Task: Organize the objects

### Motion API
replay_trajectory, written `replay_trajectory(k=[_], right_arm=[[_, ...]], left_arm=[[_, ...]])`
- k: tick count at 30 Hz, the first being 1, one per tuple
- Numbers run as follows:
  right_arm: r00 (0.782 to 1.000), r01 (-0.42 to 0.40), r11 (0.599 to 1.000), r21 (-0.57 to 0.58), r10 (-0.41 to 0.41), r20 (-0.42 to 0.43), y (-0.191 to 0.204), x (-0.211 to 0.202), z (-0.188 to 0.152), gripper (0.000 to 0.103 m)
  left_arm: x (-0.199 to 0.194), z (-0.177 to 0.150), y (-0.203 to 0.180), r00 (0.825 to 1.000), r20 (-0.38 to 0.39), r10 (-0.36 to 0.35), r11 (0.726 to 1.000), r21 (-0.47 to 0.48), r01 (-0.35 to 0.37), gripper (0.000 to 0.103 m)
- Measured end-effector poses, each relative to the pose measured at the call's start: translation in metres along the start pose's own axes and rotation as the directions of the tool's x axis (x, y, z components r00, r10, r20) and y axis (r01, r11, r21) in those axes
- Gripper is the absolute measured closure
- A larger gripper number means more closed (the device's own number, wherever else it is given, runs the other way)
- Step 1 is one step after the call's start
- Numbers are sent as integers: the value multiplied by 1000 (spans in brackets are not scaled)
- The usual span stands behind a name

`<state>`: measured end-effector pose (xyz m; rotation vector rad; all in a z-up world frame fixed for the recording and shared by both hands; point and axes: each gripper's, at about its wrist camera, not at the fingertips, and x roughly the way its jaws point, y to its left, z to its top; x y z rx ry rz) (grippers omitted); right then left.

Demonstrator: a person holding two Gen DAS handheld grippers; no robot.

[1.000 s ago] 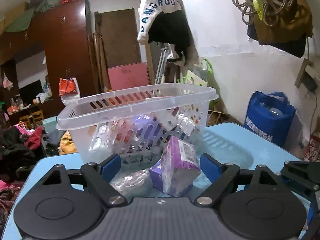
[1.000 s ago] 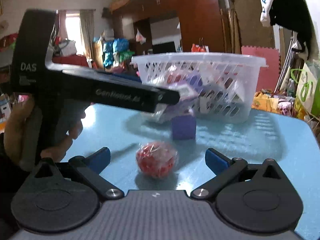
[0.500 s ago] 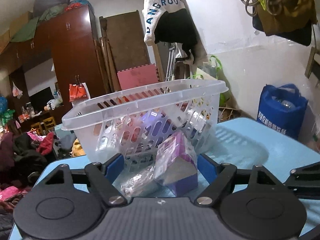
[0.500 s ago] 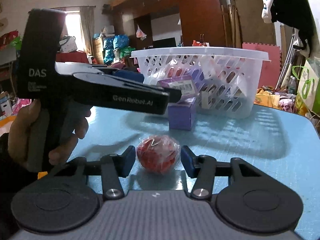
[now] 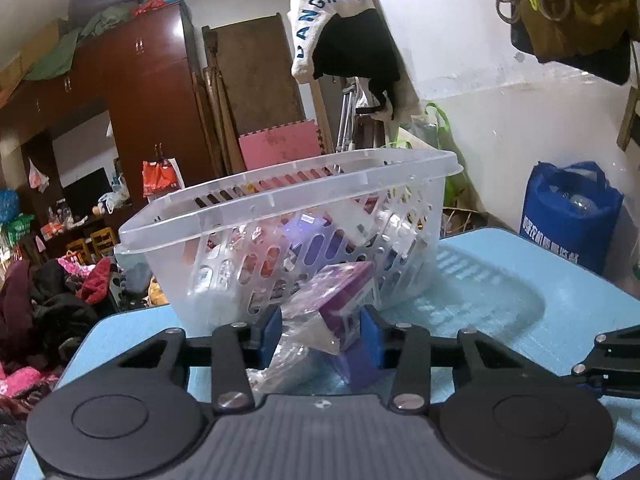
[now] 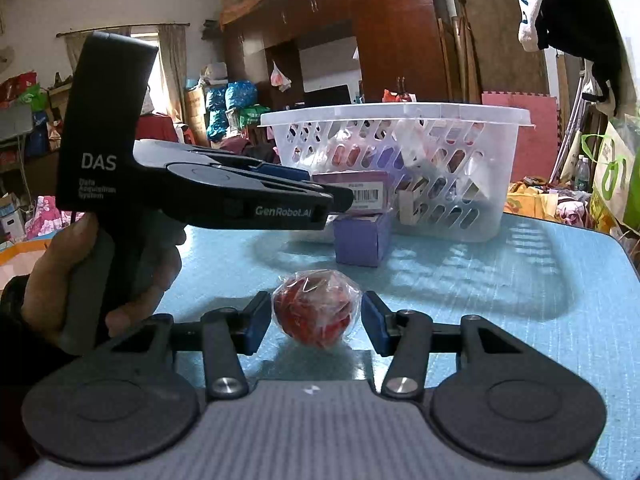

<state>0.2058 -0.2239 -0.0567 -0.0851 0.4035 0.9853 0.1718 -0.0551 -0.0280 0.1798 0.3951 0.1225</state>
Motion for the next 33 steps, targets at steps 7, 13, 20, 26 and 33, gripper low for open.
replay_trajectory(k=[7,13,20,26,33], right_arm=[[1000,10,1000,2,-10,26,1,-4,-1,49],[999,13,1000,10,-13,42,-1,-7,-1,49],[999,14,1000,12,-14,43,-1,-7,-1,49],[999,12,1000,13,-13,39,-2,-7,-1,49],[999,9,1000,11,-9,35,-1,-8,-2,49]], left_arm=[[-13,-2,5,998,64,14,1000,-13,-13,70],[-17,-3,13,997,76,-16,999,-31,19,81],[-1,-4,14,999,-6,-37,999,-31,37,42],[9,-3,15,999,-39,36,997,65,-34,23],[2,-15,22,993,-99,58,993,104,-48,23]])
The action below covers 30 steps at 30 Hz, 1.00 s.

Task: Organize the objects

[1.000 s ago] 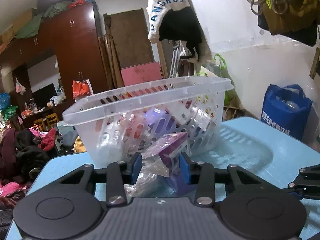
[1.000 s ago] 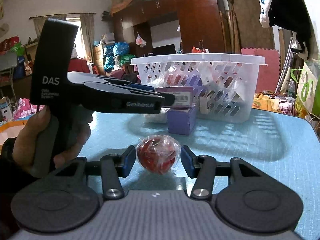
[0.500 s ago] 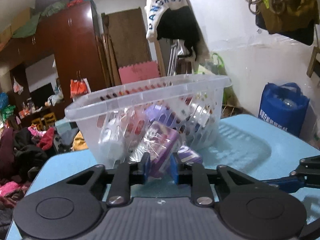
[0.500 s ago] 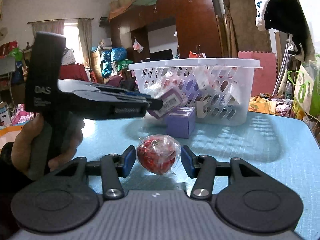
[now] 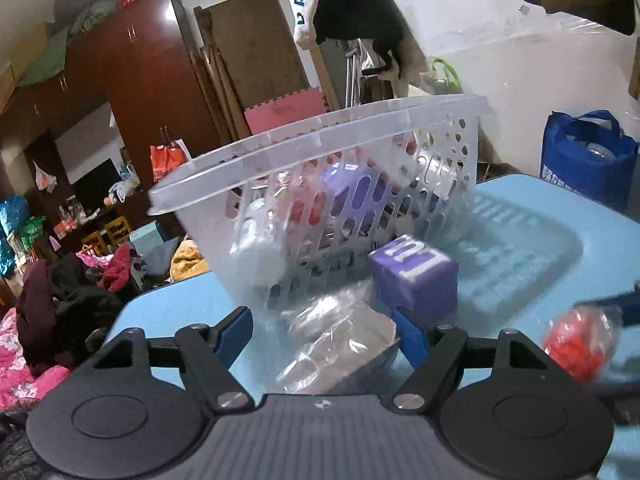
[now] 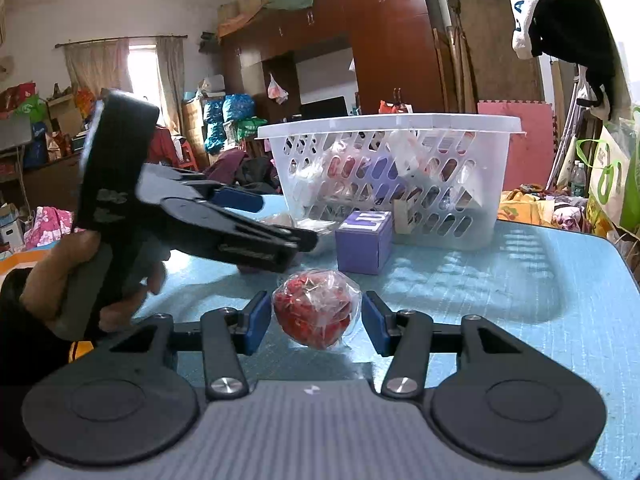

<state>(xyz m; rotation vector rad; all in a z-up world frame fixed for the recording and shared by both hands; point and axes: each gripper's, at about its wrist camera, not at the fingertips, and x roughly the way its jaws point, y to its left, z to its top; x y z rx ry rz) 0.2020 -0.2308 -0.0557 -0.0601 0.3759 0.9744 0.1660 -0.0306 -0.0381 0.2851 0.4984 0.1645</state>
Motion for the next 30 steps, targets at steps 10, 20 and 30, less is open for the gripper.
replay_trajectory(k=[10,20,30], right_arm=[[1000,3,1000,3,-3,-6,0,1,1,49],[1000,4,1000,5,-4,-4,0,1,0,48],[982,60,998,-8,-57,178,3,-34,67,49]], left_arm=[[-9,-16,1,999,-2,45,989,141,-45,23],[1,-14,23,998,-53,-14,1000,-7,13,34],[-58,44,64,986,166,-14,991,-130,36,34]])
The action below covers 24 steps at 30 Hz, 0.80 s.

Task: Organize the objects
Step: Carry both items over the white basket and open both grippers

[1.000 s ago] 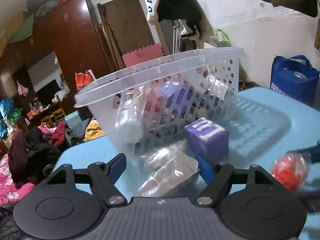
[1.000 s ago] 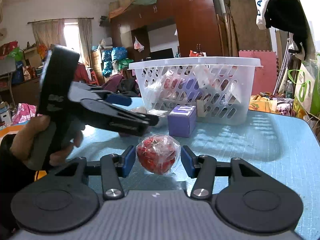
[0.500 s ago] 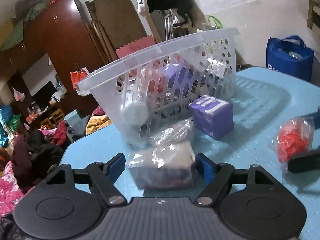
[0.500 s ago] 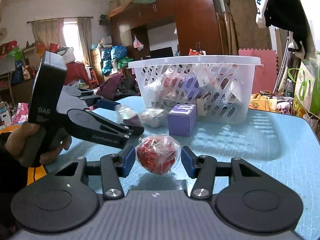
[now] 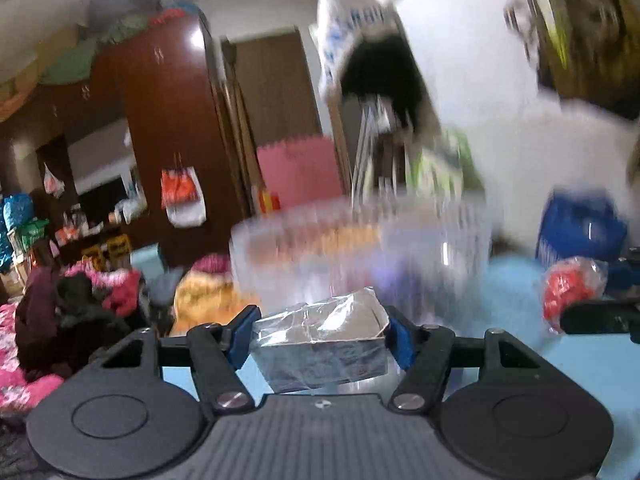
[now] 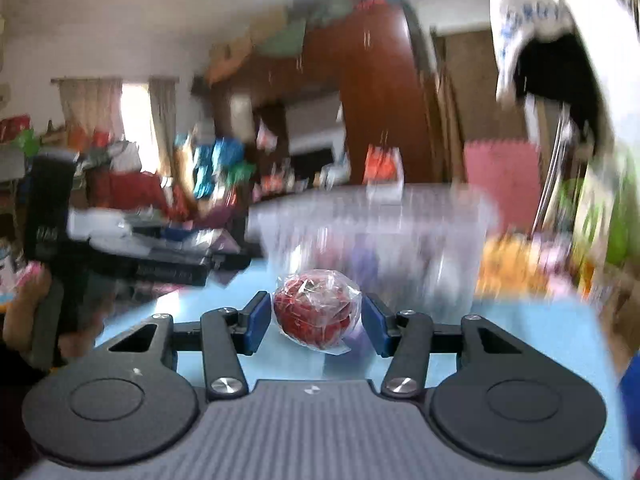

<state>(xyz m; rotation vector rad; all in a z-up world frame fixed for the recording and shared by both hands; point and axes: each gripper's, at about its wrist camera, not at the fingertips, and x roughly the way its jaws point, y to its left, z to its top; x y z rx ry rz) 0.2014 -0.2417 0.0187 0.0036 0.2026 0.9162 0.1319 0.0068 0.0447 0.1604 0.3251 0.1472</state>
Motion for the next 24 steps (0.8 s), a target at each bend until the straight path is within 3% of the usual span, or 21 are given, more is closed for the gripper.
replay_trajectory(k=[4,7,8,9,12,14,19,22,24], right_arm=[[996,93,988,-122,-91,25,7,27,72,49],[990,138,980,-145,-137,19,-4,66,107,46],[988,154,976,-156,-154,9,-8,77,112,29],[985,165,971,-173,-171,-19,-11,90,115,2],[975,207,957,-205,-219,-36,-14,107,113,0],[972,212,955,-207,-228,-57,-14,103,111,0],[975,181,964,-195,-203,-95,-12,72,97,0],[983,121,980,-157,-140,-118,-9,56,83,0],[981,86,984,-153,-110,-157,-6,54,64,0]], left_arm=[[21,57,17,999,38,-22,995,-101,25,34],[62,88,23,1000,-11,-21,989,-143,19,33],[77,93,21,999,-40,-25,991,-130,19,33],[92,95,19,997,-69,-20,994,-113,12,29],[116,91,14,992,-126,26,995,-96,-38,27],[114,84,12,992,-123,27,996,-83,-37,27],[81,68,20,998,-70,1,993,-116,-9,23],[55,41,20,998,-52,-42,991,-126,35,14],[43,16,19,998,-58,-20,992,-126,12,14]])
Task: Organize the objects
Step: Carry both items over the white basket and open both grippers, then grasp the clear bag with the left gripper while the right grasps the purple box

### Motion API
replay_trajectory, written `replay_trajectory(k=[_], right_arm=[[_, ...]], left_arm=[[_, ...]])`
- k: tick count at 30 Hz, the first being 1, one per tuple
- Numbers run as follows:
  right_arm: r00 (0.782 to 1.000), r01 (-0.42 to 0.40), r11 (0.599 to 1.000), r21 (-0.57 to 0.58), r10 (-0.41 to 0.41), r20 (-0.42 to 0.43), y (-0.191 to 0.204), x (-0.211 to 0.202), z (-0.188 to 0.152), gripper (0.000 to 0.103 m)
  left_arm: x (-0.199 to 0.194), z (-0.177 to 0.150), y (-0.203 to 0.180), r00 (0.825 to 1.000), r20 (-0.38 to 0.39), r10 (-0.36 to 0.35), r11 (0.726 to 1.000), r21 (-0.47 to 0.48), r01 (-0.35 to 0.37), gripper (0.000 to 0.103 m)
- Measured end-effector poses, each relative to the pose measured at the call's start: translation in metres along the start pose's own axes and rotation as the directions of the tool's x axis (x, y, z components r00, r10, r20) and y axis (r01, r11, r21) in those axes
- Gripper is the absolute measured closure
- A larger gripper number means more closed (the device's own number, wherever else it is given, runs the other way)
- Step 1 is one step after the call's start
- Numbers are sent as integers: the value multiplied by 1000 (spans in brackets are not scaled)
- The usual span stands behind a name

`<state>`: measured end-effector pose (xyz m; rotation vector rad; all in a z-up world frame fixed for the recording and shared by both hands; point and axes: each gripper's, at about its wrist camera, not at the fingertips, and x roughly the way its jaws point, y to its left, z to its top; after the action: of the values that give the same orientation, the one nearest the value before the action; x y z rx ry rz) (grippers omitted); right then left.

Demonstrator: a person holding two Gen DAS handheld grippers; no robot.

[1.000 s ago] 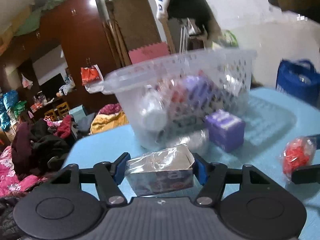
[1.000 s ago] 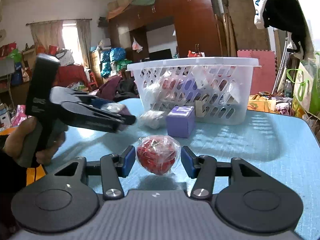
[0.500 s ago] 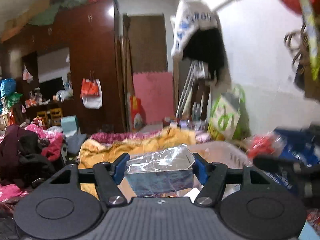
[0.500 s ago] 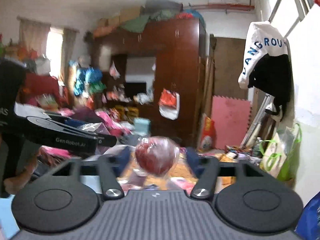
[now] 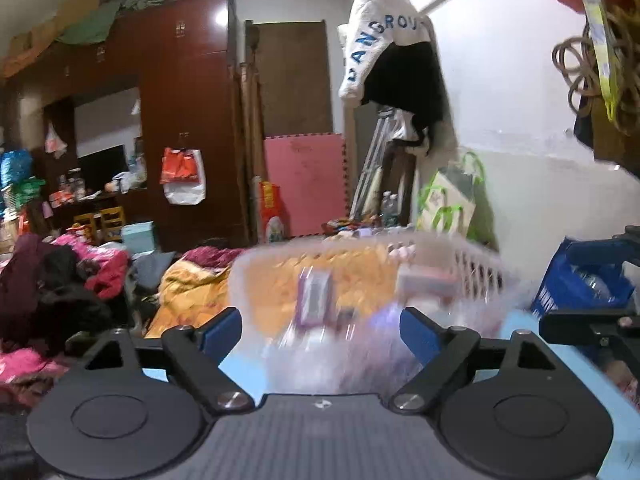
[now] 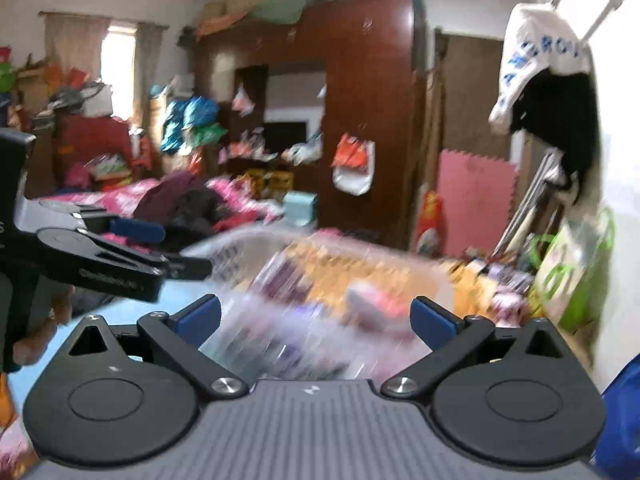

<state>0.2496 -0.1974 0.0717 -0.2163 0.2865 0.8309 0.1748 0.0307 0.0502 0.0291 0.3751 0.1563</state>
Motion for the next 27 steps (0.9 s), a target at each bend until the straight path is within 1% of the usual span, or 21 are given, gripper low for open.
replay_trajectory(k=[3,5,7,8,10,11,13,14,15,16,18,21,27], right_arm=[[995,7,1000,-13,-9,-99,9,26,-27,0],[987,-9,1000,-21,6,-159,15,48,-42,2],[978,-20,1000,3,20,-209,16,71,-51,7],[973,-26,1000,9,28,-228,16,78,-55,12],[969,-30,999,16,33,-244,18,89,-58,12],[966,-26,1000,11,28,-257,19,95,-59,15],[961,-16,1000,-2,14,-278,17,101,-62,30],[956,-16,1000,-2,15,-292,17,103,-63,50],[955,-26,1000,13,29,-296,15,103,-63,53],[956,-27,999,29,35,-292,11,100,-65,54],[961,-12,1000,23,18,-276,7,89,-66,54],[969,4,999,43,7,-246,-5,66,-68,54],[991,37,993,114,-22,-129,-38,13,-71,54]], left_arm=[[3,-33,1,998,-50,22,1000,11,-22,14],[12,-48,-1,996,-85,29,999,23,-27,14],[24,-58,-3,992,-121,36,999,41,-31,14],[28,-61,-3,991,-129,42,998,50,-36,14],[33,-65,-3,989,-141,55,997,55,-47,14],[35,-67,-3,988,-148,48,998,56,-40,14],[36,-72,-3,986,-164,42,998,61,-33,14],[38,-73,-5,984,-171,44,997,67,-33,14],[38,-74,-7,984,-174,45,997,73,-32,14],[39,-74,-9,983,-178,47,996,80,-34,14],[41,-75,-15,982,-183,52,995,96,-35,14],[47,-74,-23,979,-197,53,994,107,-32,14],[58,-72,-45,974,-214,72,989,145,-41,14]])
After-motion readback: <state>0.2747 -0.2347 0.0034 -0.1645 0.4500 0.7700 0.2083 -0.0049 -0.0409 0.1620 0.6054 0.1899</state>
